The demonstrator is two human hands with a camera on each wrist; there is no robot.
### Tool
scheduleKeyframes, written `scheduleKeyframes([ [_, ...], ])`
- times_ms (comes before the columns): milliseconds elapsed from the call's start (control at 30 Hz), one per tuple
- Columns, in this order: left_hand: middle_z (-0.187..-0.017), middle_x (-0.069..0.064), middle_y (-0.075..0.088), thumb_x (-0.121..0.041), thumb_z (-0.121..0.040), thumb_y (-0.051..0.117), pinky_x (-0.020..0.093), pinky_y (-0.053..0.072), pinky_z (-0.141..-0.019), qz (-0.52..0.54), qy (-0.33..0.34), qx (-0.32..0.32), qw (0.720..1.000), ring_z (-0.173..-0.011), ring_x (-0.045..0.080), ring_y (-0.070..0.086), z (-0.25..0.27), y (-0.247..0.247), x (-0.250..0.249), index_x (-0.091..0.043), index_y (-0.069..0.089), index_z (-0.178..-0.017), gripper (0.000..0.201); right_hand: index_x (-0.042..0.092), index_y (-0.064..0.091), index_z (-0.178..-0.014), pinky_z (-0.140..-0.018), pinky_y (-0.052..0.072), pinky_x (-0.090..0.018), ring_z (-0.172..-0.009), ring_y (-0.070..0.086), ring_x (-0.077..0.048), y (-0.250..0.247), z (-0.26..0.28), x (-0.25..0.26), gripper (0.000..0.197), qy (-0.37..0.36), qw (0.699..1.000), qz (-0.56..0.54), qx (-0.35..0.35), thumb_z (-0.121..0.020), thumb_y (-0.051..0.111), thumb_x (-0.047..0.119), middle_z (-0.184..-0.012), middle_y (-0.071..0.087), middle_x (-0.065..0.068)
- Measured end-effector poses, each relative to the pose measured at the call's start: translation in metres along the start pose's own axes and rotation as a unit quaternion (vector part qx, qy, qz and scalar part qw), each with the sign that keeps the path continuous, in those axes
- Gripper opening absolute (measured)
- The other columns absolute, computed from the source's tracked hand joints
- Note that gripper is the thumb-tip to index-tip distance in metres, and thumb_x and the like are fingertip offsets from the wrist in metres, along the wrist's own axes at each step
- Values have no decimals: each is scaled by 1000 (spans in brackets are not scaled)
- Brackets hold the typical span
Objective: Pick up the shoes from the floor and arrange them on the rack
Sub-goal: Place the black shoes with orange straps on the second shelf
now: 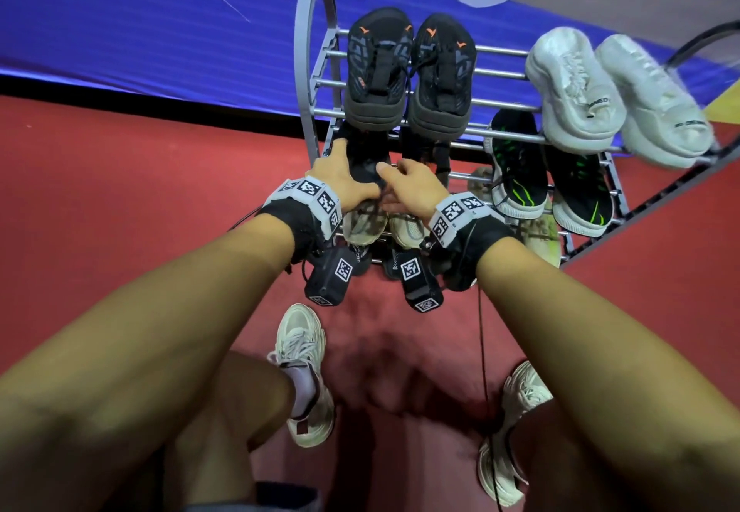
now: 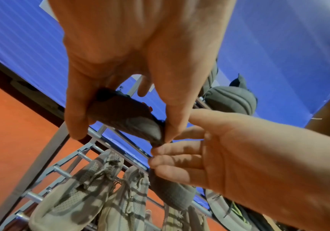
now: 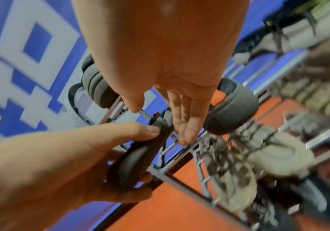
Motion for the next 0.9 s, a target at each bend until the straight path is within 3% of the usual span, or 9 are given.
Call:
scheduleKeyframes([
  [100, -116, 6, 60, -44, -69, 77, 30, 44, -71, 12, 13, -5, 1000, -88, 24, 54, 9, -2, 1, -20, 37, -134, 79, 16, 58, -90, -84, 58, -49, -86, 68, -30, 4, 6, 4, 9, 58, 987, -146, 33, -95, 58, 24, -92, 67, -10],
  [200, -118, 8, 59, -48, -66, 79, 32, 45, -74, -2, 24, 1, 1000, -98, 29, 59, 18, 2, 1, -21, 33, -139, 90, 10, 61, -95, -70, 61, -40, -76, 71, -25, 3, 9, 2, 4, 73, 985, -152, 40, -91, 59, 10, -99, 69, -16],
  [300, -125, 11, 58, -59, -67, 77, 39, 51, -86, -4, 29, 19, 999, -109, 34, 59, 23, 2, -1, -21, 26, -145, 100, 7, 61, -103, -83, 57, -52, -89, 72, -33, -5, 9, -6, 23, 84, 985, -151, 21, -80, 58, 2, -111, 69, -21],
  [400, -122, 13, 60, -67, -82, 56, 42, 51, -85, -57, 56, -8, 997, -107, 36, 60, 17, -7, -6, -22, 30, -143, 80, 12, 62, -104, -86, 55, -55, -97, 70, -35, -15, 15, -8, 27, 84, 983, -160, 13, -83, 52, -3, -115, 68, -19],
  [567, -130, 8, 52, -31, -98, 45, 45, 48, -89, -178, 172, -57, 967, -121, 31, 49, 4, -14, -11, -16, 41, -138, 44, 24, 65, -103, -84, 55, -55, -95, 70, -36, -30, 30, -9, 43, 69, 992, -92, 53, -86, 44, -10, -110, 70, -17],
  [700, -137, 6, 47, -27, -92, 58, 45, 37, -105, -267, 283, -25, 921, -127, 28, 40, 0, -8, -15, -18, 36, -145, 59, 23, 61, -120, -40, 49, -22, -50, 65, -11, -42, 42, -7, 52, 44, 996, -25, 77, -88, 41, -13, -85, 66, -7],
  [767, -140, 5, 45, -31, -88, 64, 46, 29, -110, -305, 292, -26, 906, -129, 29, 38, 0, -7, -16, -22, 35, -146, 66, 21, 58, -124, -34, 39, -15, -38, 56, -6, -50, 50, -5, 52, 27, 997, 22, 71, -89, 40, -14, -76, 62, -6],
  [833, -142, 5, 42, -32, -84, 68, 46, 25, -112, -329, 299, -28, 895, -129, 29, 38, 0, -8, -18, -25, 35, -146, 71, 22, 58, -124, -45, 51, -24, -54, 66, -15, -56, 52, -6, 55, 3, 996, 60, 67, -86, 43, -15, -83, 67, -14],
  [900, -146, 4, 41, -32, -83, 70, 45, 24, -113, -347, 307, -11, 886, -130, 28, 38, -1, -8, -22, -27, 37, -145, 71, 24, 59, -123, -77, 59, -44, -89, 70, -33, -61, 53, -9, 58, -28, 990, 116, 78, -81, 47, -15, -104, 70, -20],
])
Point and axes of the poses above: each hand's wrist, its own z-axis away from the middle knuckle, its own y-axis out of the palm, x = y × z, the point moved 1 cm from there along -z, towards the middle knuckle
